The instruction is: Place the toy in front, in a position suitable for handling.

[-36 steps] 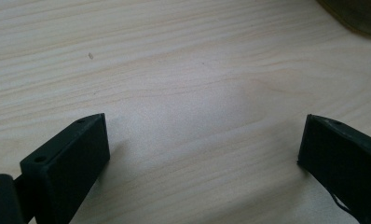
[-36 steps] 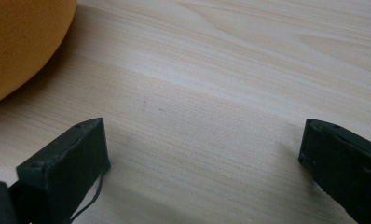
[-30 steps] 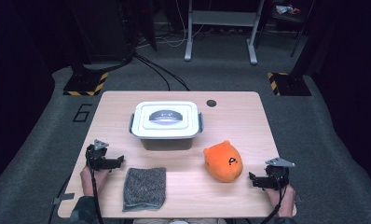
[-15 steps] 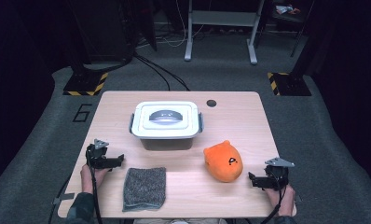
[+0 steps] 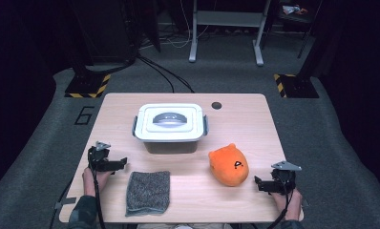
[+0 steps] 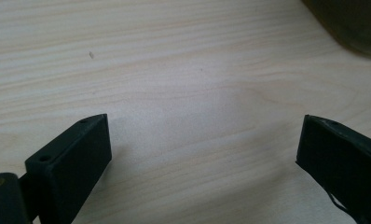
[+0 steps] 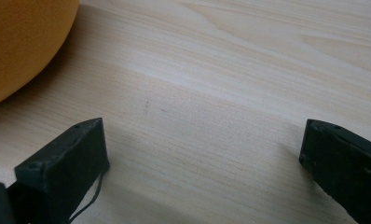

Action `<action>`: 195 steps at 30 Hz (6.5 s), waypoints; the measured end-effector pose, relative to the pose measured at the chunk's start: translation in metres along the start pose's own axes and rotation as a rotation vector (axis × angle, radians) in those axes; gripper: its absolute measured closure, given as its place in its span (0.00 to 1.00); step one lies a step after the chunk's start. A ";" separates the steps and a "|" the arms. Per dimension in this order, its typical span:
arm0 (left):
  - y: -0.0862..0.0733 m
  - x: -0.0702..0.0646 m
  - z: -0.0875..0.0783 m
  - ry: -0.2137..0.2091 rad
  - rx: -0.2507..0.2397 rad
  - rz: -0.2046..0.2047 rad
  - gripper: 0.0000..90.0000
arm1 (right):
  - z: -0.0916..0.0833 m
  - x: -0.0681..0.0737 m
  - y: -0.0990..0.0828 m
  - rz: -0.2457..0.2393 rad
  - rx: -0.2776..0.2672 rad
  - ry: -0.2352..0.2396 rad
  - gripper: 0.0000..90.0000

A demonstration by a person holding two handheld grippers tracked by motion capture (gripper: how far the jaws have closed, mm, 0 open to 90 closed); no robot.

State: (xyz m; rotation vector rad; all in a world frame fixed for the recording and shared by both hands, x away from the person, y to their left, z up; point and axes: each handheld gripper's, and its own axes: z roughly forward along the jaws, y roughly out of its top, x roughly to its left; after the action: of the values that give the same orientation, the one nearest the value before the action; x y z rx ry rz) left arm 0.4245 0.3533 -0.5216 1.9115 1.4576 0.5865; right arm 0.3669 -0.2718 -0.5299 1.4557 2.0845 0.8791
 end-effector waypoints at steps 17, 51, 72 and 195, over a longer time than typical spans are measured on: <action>0.046 -0.015 -0.047 -0.103 -0.120 0.019 0.06 | 0.000 0.000 0.000 0.010 -0.003 -0.002 0.00; 0.148 -0.087 -0.031 -0.231 -0.142 0.244 0.17 | 0.000 0.000 0.000 0.009 -0.001 -0.004 0.00; 0.165 -0.101 0.007 -0.306 -0.135 0.286 0.51 | 0.000 0.000 0.000 0.012 -0.002 -0.005 0.00; 0.115 -0.048 -0.072 -0.130 -0.195 0.312 0.06 | 0.000 0.000 0.000 0.010 -0.002 -0.011 0.00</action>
State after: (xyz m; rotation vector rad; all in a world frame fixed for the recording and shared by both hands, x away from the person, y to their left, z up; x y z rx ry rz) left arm 0.4379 0.3048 -0.3868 1.9929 0.9904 0.7038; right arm 0.3670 -0.2723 -0.5301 1.4677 2.0696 0.8746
